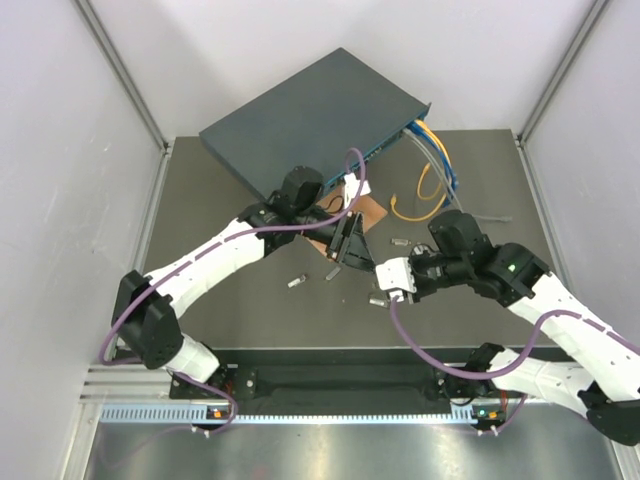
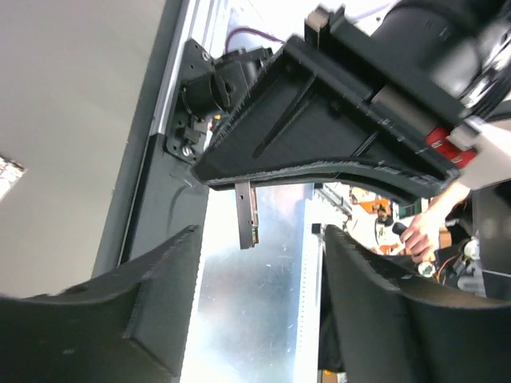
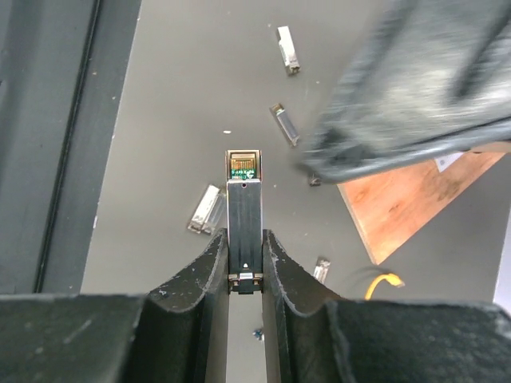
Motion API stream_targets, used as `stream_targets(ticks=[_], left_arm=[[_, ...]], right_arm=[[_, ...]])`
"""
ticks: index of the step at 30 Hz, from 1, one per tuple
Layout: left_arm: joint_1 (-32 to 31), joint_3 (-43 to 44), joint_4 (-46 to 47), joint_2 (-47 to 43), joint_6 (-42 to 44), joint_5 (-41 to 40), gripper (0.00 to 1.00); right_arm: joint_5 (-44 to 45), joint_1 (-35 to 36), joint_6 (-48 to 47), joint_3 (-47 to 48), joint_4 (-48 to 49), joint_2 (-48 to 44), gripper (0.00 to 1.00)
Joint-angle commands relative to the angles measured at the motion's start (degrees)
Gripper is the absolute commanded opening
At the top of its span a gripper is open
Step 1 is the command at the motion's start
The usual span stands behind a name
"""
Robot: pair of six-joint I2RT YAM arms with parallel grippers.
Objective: Insert the plug into the switch port
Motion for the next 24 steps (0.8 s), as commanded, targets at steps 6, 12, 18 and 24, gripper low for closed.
stream_targets(ticks=[6, 12, 18, 24], left_arm=[[-3.45, -2.81, -0.56, -0.37, 1.64, -0.68, 0.57], [-4.51, -1.14, -0.83, 1.13, 2.25, -0.59, 0.26], [-4.60, -1.40, -0.83, 0.51, 2.17, -0.77, 0.00], [-4.60, -1.67, -1.44, 0.25, 2.69, -0.94, 0.00]], right_arm=[[-0.86, 1.21, 0.34, 4.40, 3.33, 2.29, 0.00], [-0.33, 2.18, 0.60, 5.64, 3.33, 2.82, 0.00], [3.26, 2.18, -0.71, 3.53, 1.93, 0.98, 0.20], [7.23, 2.00, -0.10, 1.24, 1.49, -1.48, 0.30]])
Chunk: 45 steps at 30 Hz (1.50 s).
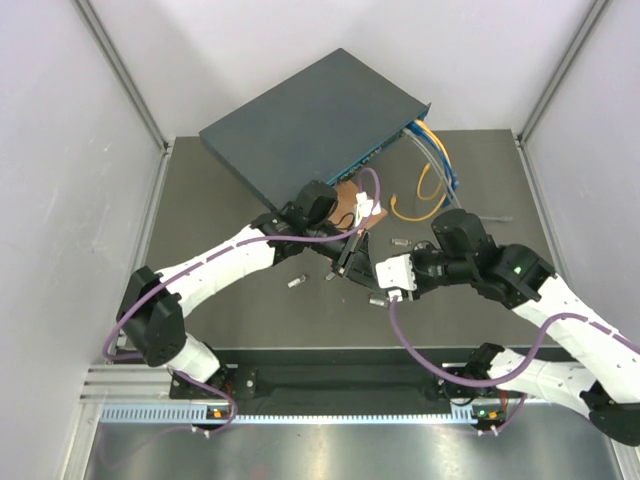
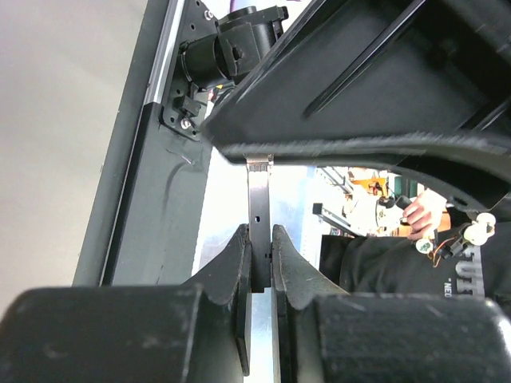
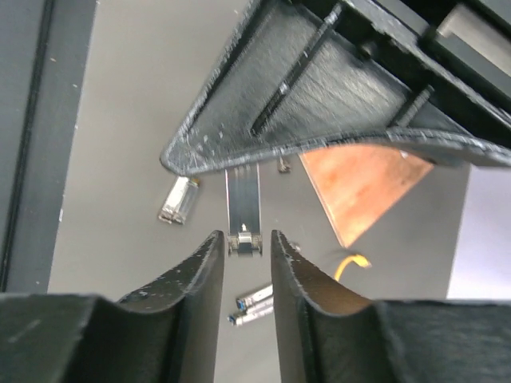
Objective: Insert the plug into the switch port
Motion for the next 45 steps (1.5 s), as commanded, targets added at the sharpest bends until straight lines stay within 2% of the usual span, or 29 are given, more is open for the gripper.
stream_targets(ticks=[1, 12, 17, 22, 28, 29, 31, 33, 35, 36, 38, 39, 41, 45], left_arm=[[-0.19, 1.09, 0.02, -0.91, 1.36, 0.41, 0.00], [-0.27, 1.53, 0.11, -0.12, 1.10, -0.02, 0.00], [-0.27, 1.70, 0.63, 0.23, 0.22, 0.32, 0.00], [-0.27, 1.44, 0.99, 0.50, -0.48, 0.32, 0.00], [-0.27, 1.26, 2.48, 0.85, -2.15, 0.06, 0.00], [-0.27, 1.26, 2.66, 0.94, -2.42, 0.24, 0.00], [-0.27, 1.35, 3.09, 0.94, -2.59, 0.50, 0.00], [-0.27, 1.44, 4.23, 0.76, -2.94, 1.03, 0.09], [-0.27, 1.79, 4.85, 0.32, -2.69, 1.29, 0.23], [-0.27, 2.84, 4.94, -0.29, -2.25, 0.77, 0.42], [-0.27, 4.33, 3.37, -0.73, -0.32, -0.28, 0.55], [-0.27, 5.82, 2.58, -0.91, 0.56, -1.42, 0.65], [-0.27, 7.58, 0.91, -1.08, 2.41, -3.09, 0.71], [-0.27, 12.75, -2.61, -1.00, 7.24, -8.28, 0.72]], right_arm=[[2.40, 0.45, 0.77, -0.53, 0.17, -1.92, 0.31], [-0.32, 0.27, 1.57, 1.05, 1.67, -0.78, 0.37], [-1.11, 0.36, 1.39, 1.23, 1.58, -0.60, 0.36], [-1.73, 0.54, 1.74, 1.32, 2.37, -0.60, 0.26], [-2.17, 0.54, 1.57, 0.70, 2.55, -1.04, 0.20], [-2.08, 0.54, 1.57, 0.61, 2.55, -1.13, 0.16], [-2.00, 0.45, 1.57, 0.35, 2.72, -1.30, 0.00], [-1.38, 0.45, 1.83, 0.00, 3.25, -1.65, 0.00], [-0.51, 0.36, 2.18, -0.79, 3.42, -2.01, 0.00], [-0.24, 0.27, 2.44, -1.14, 3.43, -2.44, 0.00], [-0.06, -0.25, 3.32, -2.54, 3.60, -3.23, 0.00], [-0.23, -0.43, 3.76, -2.99, 4.21, -4.11, 0.00], [-1.28, -1.13, 5.68, -3.60, 5.00, -5.86, 0.00], [-1.64, -2.36, 7.98, -3.96, 7.11, -7.98, 0.00]])
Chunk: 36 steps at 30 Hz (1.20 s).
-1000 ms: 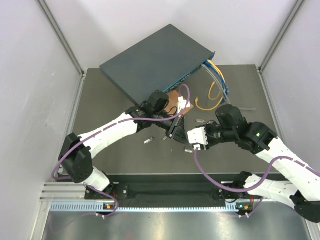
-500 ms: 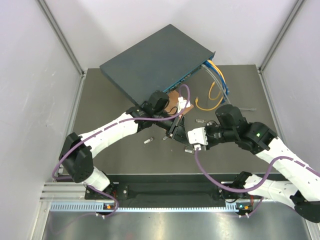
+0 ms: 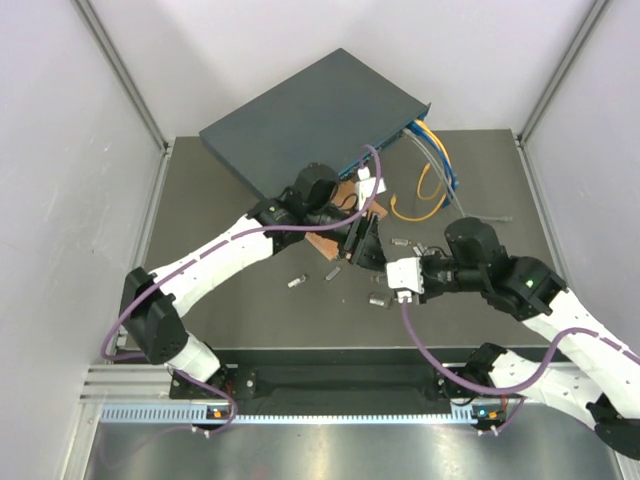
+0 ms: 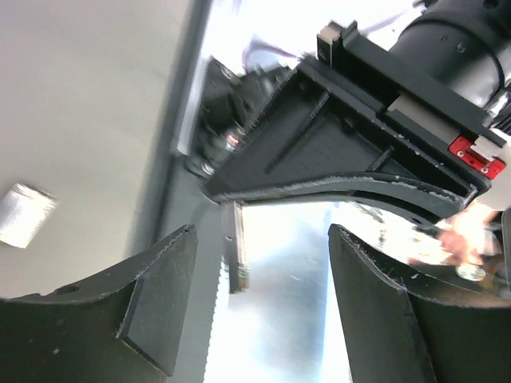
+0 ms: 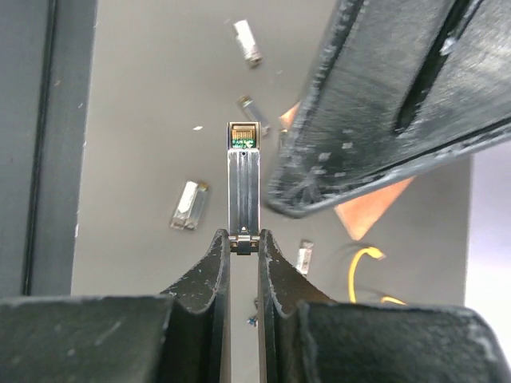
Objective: Insert the plug into the switch port
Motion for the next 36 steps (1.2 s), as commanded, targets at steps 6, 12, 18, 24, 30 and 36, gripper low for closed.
stream_targets(ticks=[6, 12, 18, 24, 30, 36], left_arm=[[0.03, 17.03, -9.19, -0.60, 19.88, -19.61, 0.68], [6.69, 22.92, -5.70, -3.23, 19.95, -28.60, 0.74], [25.93, 19.16, 3.63, -10.52, 5.17, -20.69, 0.89], [41.03, 8.26, 7.51, -22.73, -5.62, -22.88, 0.99], [53.29, -12.30, 13.48, -36.44, -19.43, -20.33, 0.99], [54.17, -22.77, 18.30, -39.10, -25.07, -18.14, 0.99]], right_arm=[[-2.83, -3.77, 5.90, -0.79, 5.06, -4.47, 0.00], [0.06, -7.28, 15.03, -3.08, 9.19, -3.34, 0.00], [1.04, -14.21, 23.20, 6.38, 10.16, 7.11, 0.00], [1.38, -18.63, 29.63, 19.04, 7.62, 18.98, 0.00], [5.43, -18.72, 32.61, 28.19, 6.29, 28.12, 0.00], [10.08, -18.54, 36.30, 33.38, 6.21, 34.10, 0.00]])
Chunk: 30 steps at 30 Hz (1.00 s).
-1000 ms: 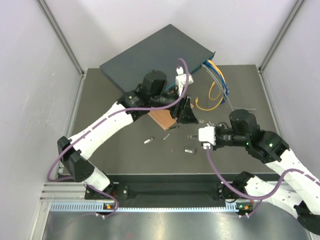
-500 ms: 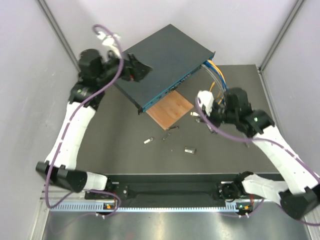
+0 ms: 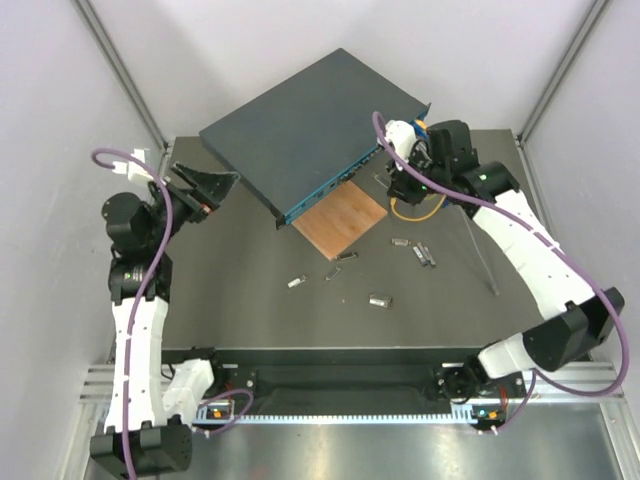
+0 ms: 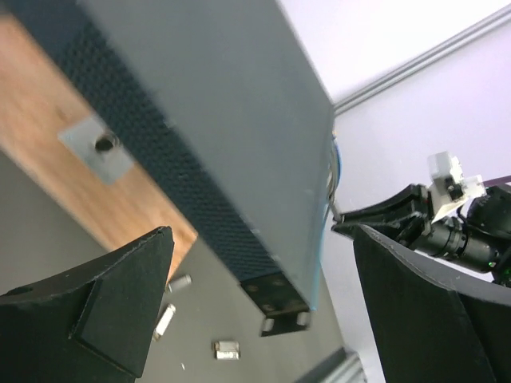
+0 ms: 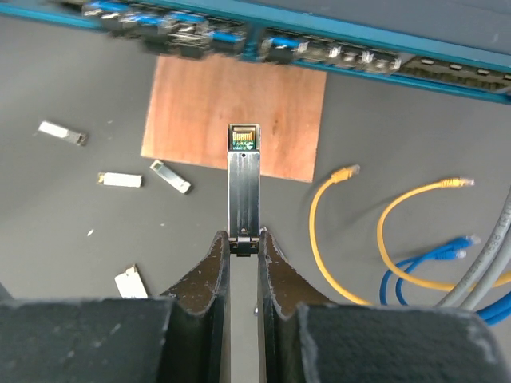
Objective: Insert the plug into the switch port
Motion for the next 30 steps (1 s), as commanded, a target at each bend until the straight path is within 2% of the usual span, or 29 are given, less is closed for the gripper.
stream_targets(ticks=[1, 8, 15, 22, 30], left_arm=[[0.60, -4.08, 7.89, 1.47, -6.70, 2.87, 0.99], [0.25, -6.64, 18.61, 7.45, -11.62, 9.46, 0.99], [-4.31, -8.40, 22.22, 10.53, -10.75, 8.15, 0.97], [-7.13, -7.35, 21.43, 13.07, -9.08, 5.86, 0.88], [-11.61, -6.74, 21.70, 15.27, -8.11, 4.46, 0.68]], right_arm=[[4.38, -0.55, 4.03, 4.91, 0.13, 3.00, 0.00], [6.58, -0.55, 7.72, 6.59, 2.50, 5.91, 0.00], [7.03, -0.38, 10.70, 10.01, 2.07, 8.46, 0.00], [7.11, 0.76, 12.73, 12.39, 1.01, 11.10, 0.00], [7.64, 1.91, 13.87, 12.92, 1.18, 11.10, 0.00]])
